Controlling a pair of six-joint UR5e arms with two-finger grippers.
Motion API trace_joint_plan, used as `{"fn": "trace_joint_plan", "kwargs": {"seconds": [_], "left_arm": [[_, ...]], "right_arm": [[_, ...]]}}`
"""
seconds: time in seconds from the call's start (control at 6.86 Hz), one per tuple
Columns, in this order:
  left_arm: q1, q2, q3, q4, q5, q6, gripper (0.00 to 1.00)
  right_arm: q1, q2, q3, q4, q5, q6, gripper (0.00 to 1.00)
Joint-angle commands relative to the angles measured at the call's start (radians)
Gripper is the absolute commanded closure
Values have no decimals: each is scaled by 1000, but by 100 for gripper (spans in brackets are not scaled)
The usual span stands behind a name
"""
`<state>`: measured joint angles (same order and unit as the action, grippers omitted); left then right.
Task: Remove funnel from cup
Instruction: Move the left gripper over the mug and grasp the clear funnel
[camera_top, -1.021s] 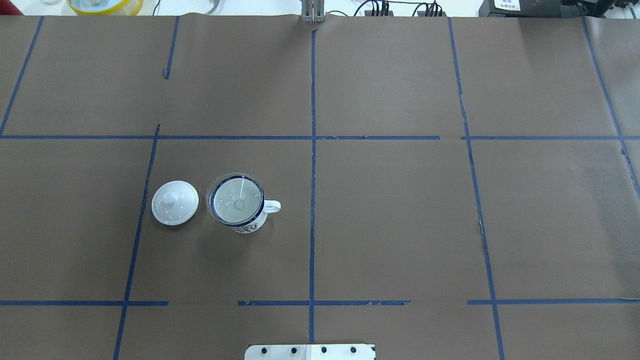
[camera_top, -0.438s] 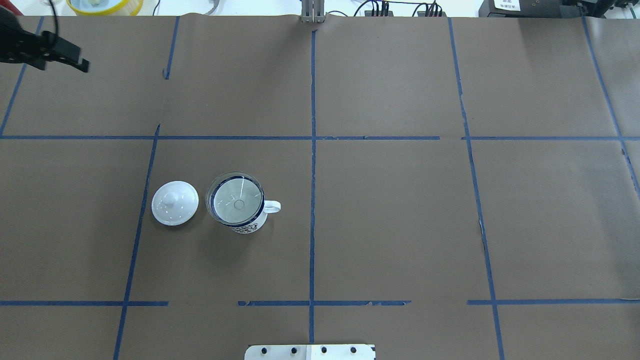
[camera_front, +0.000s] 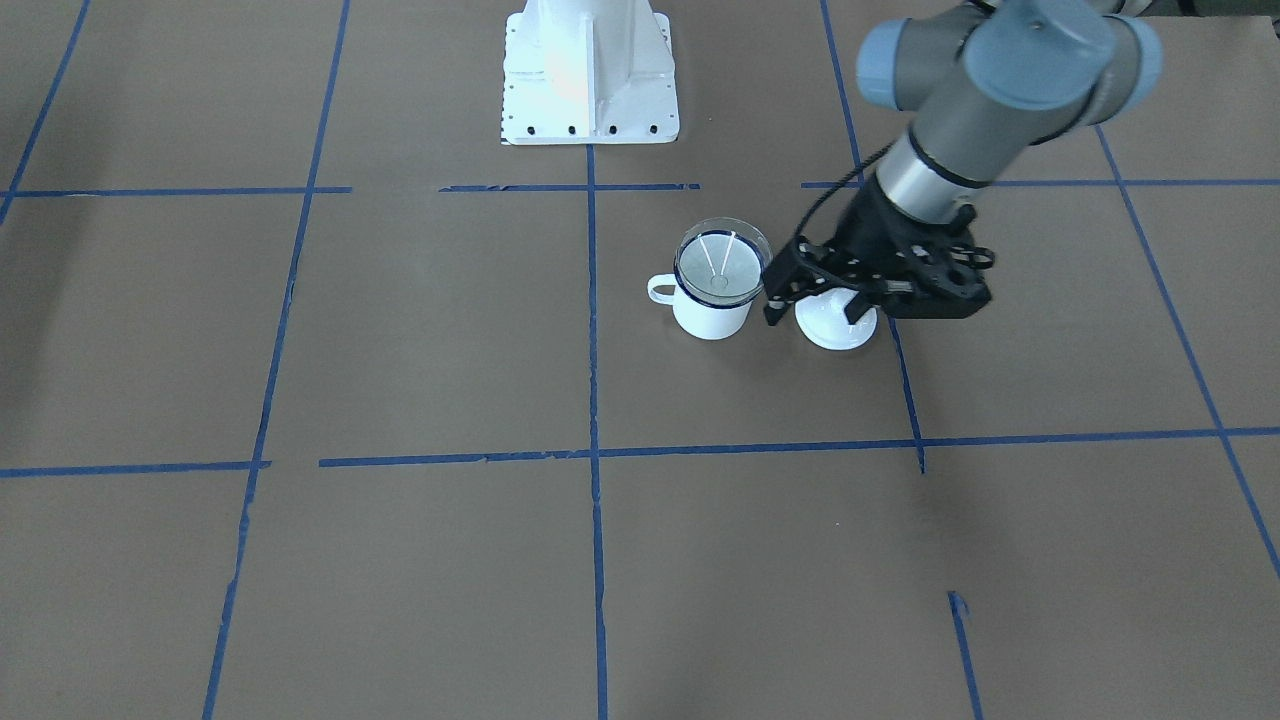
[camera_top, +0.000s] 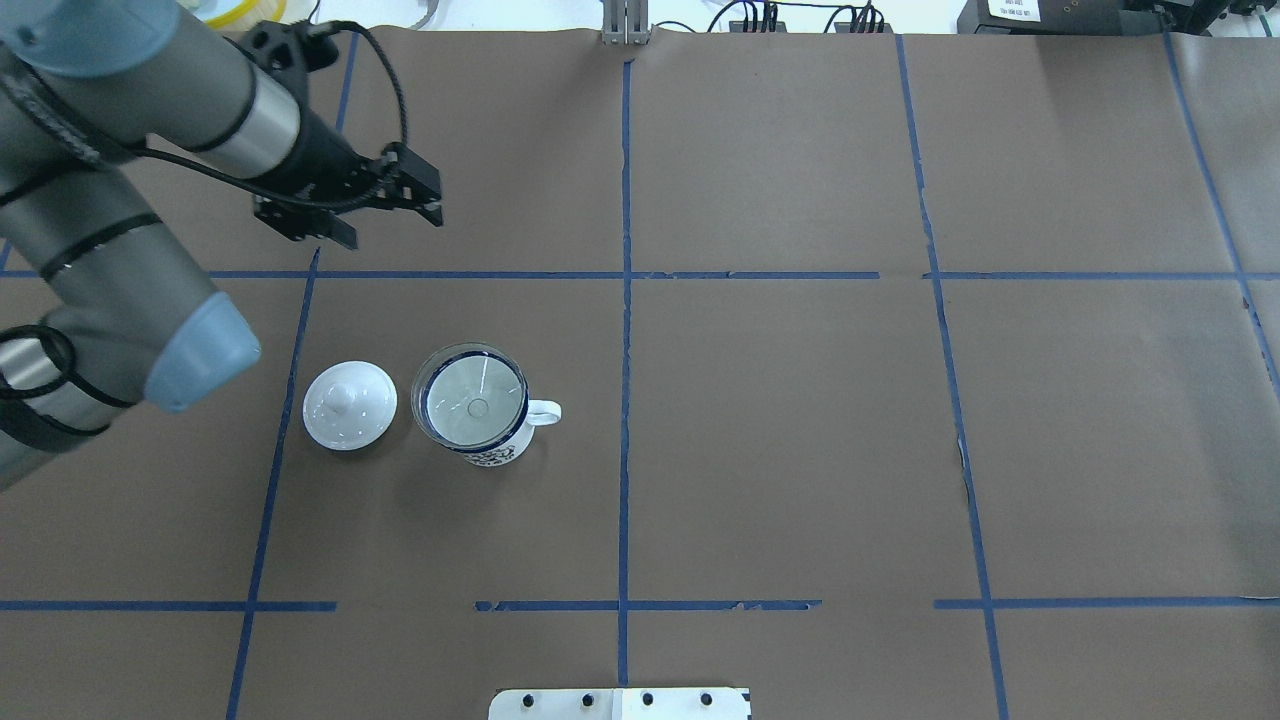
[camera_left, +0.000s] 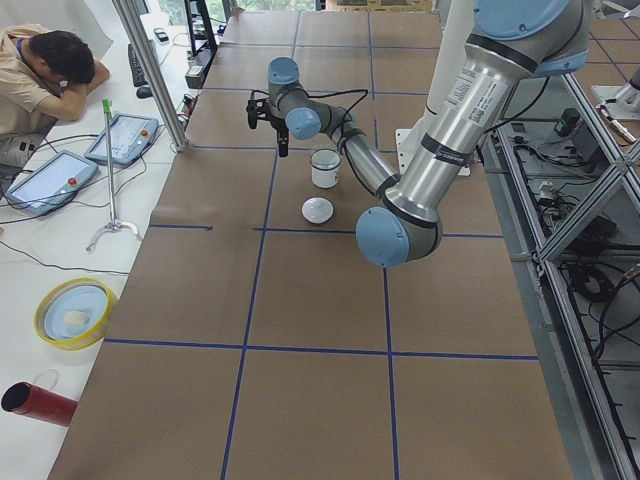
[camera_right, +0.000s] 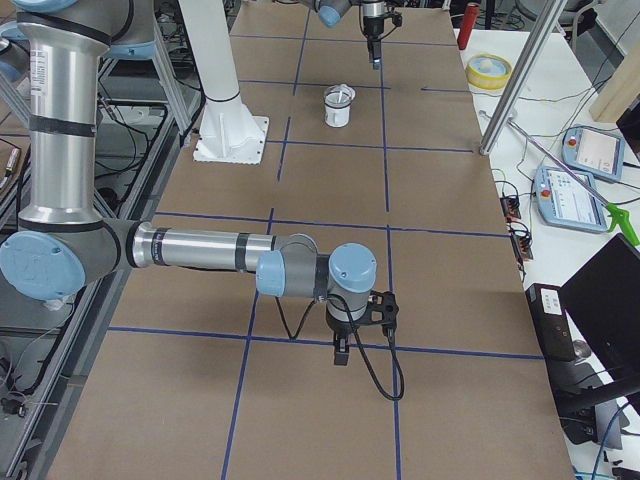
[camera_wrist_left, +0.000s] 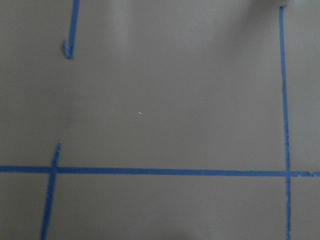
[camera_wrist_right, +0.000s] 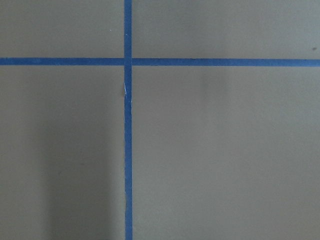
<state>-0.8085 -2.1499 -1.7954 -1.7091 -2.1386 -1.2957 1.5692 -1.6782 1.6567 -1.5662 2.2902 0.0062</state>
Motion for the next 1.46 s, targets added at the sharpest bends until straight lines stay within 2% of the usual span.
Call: {"fn": "trace_joint_plan", "kwargs": {"seconds": [0.0, 0.15, 0.58, 0.88, 1.02, 1.17, 1.31], "left_arm": [[190, -149, 13, 237, 147, -154, 0], [247, -143, 22, 238, 195, -190, 0], [296, -119, 31, 236, 249, -186, 0], [299, -110, 31, 236, 249, -182, 10], [299, -108, 31, 239, 250, -182, 19], [299, -104, 28, 241, 249, -175, 73], [299, -104, 25, 247, 249, -162, 100]], "right_arm": [[0, 0, 0, 0, 0, 0, 0], [0, 0, 0, 0, 0, 0, 0], [0, 0, 0, 0, 0, 0, 0], [0, 0, 0, 0, 0, 0, 0], [0, 0, 0, 0, 0, 0, 0], [0, 0, 0, 0, 0, 0, 0], [0, 0, 0, 0, 0, 0, 0]]}}
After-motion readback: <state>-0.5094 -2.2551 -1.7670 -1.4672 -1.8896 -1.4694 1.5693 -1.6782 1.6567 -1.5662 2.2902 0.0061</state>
